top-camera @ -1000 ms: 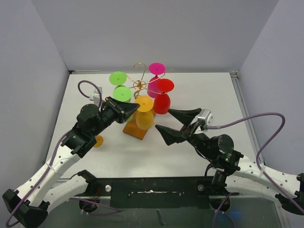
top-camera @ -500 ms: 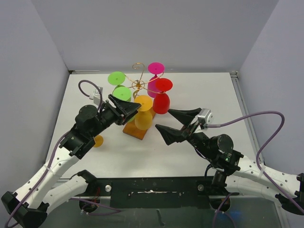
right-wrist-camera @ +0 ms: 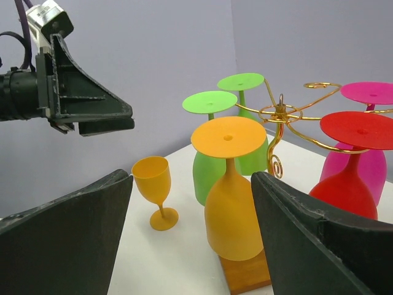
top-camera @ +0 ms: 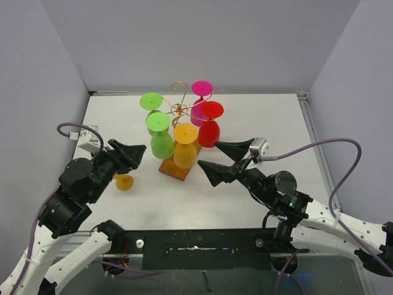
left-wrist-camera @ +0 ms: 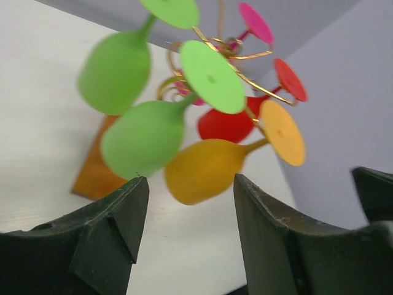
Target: Place the wine glass upside down on the wine glass rack
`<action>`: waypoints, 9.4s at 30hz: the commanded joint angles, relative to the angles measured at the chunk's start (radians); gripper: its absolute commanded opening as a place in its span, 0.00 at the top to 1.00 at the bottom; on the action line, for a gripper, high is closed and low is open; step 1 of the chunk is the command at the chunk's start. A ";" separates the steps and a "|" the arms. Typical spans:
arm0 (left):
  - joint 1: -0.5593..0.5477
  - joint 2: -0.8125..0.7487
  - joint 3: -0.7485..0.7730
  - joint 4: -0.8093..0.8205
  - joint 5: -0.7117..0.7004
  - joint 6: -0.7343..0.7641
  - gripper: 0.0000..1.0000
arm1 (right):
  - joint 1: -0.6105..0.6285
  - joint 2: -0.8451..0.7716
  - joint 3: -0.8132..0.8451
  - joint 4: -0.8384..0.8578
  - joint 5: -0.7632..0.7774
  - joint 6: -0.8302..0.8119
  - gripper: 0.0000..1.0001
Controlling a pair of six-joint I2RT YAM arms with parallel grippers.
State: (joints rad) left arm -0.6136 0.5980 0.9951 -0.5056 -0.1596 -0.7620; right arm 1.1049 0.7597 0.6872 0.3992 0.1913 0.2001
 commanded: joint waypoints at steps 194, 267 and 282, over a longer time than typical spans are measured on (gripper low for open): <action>0.491 0.255 0.164 0.918 0.942 -0.627 0.45 | -0.068 0.567 0.728 0.034 -0.313 -0.554 1.00; 0.618 1.127 0.785 0.599 1.005 -0.375 1.00 | -0.048 0.008 0.207 -0.103 0.082 -0.173 0.28; 0.541 1.148 0.846 0.374 0.928 -0.308 1.00 | -0.049 -0.017 0.185 -0.102 0.104 -0.133 0.28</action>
State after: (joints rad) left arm -0.0502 1.7504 1.7573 -0.0620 0.8082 -1.1240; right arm 1.0607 0.7700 0.8711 0.2375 0.2703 0.0563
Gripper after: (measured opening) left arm 0.006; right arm 0.717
